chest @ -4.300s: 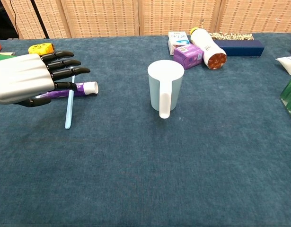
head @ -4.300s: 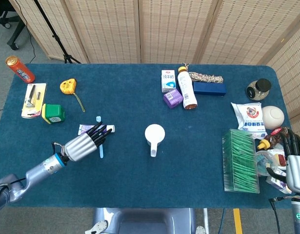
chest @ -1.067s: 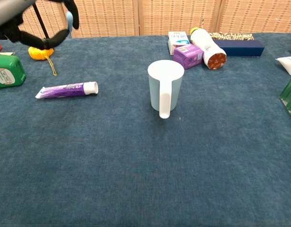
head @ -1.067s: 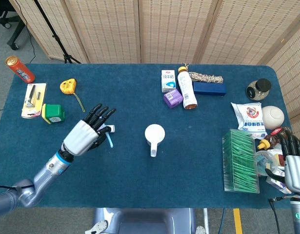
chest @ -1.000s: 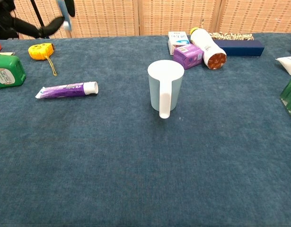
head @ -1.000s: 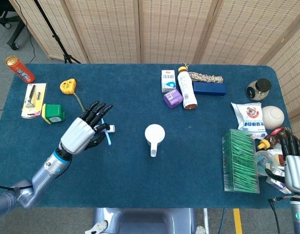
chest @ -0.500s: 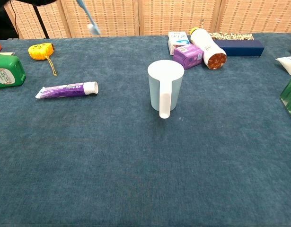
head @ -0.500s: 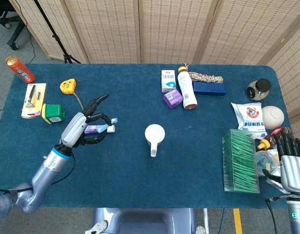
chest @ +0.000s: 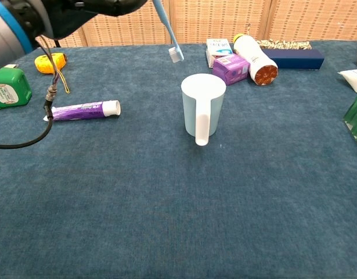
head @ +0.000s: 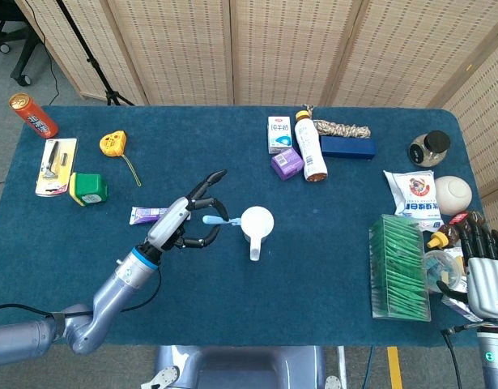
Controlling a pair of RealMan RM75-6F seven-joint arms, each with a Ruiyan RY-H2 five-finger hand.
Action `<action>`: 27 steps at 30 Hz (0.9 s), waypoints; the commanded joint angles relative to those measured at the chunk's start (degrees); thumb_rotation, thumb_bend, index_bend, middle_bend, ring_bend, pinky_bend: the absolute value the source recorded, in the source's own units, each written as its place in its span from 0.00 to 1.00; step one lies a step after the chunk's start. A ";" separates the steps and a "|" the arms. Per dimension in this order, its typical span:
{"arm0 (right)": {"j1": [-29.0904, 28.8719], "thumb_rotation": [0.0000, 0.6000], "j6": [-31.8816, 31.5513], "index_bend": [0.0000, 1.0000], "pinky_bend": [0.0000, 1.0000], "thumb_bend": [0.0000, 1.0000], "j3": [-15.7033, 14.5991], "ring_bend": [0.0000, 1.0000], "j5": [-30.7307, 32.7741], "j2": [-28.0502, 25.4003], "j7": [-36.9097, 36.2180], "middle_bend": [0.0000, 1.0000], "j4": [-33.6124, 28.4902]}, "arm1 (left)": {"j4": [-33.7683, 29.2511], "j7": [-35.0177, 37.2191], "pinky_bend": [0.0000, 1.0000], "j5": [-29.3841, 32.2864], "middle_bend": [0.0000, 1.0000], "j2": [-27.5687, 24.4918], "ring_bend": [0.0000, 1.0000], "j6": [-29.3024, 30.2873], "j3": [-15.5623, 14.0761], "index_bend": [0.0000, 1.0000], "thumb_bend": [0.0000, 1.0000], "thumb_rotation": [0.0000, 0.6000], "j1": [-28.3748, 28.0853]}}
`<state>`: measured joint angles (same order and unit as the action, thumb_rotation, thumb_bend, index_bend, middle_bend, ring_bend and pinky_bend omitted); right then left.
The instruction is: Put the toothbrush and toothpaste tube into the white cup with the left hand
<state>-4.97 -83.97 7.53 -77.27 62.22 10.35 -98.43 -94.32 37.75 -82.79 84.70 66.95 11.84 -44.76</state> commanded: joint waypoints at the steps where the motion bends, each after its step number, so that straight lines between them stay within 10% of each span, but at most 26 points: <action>1: -0.20 1.00 0.49 0.00 0.00 0.00 0.03 0.00 0.23 -0.06 -0.30 0.00 0.14 | 1.31 -3.44 0.00 3.63 0.00 3.45 0.00 -4.10 1.96 0.60 0.50 1.00 -2.59; 27: -1.53 1.00 3.35 0.00 0.00 0.00 0.09 0.00 1.93 0.33 -0.98 0.00 1.39 | 14.12 -10.21 0.00 10.88 0.00 17.45 0.00 -10.97 5.87 0.60 0.50 1.00 -7.95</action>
<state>-6.51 -80.61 7.62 -75.34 62.58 9.40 -97.05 -80.67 27.99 -72.17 101.61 56.18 17.51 -52.42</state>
